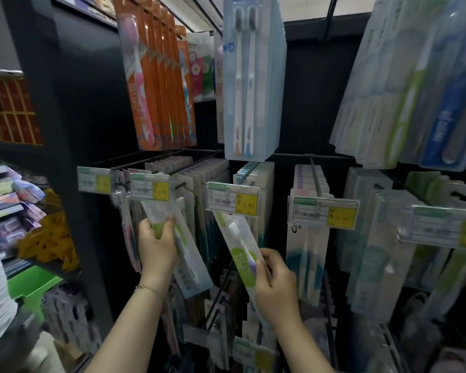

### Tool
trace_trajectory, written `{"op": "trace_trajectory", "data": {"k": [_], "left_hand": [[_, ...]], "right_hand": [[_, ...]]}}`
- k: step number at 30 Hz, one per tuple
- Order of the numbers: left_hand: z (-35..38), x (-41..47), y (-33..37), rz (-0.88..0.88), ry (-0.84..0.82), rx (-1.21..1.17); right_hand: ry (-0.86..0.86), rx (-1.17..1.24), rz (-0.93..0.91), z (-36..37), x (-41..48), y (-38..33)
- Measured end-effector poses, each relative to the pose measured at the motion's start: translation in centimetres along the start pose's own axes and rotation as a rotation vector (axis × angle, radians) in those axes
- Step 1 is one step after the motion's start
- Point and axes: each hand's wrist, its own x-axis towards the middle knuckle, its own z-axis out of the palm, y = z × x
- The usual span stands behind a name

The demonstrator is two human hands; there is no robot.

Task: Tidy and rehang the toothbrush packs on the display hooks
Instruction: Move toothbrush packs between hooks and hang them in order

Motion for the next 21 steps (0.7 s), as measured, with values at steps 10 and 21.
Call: {"op": "trace_trajectory", "data": {"k": [10, 21], "left_hand": [[-0.5, -5.0, -1.8, -0.073, -0.092, -0.085], [-0.4, -10.7, -3.0, -0.213, -0.322, -0.082]], "right_hand": [[0.089, 0.122, 0.122, -0.6, -0.8, -0.3], [0.188, 0.197, 0.231, -3.7, -4.7, -1.3]]}}
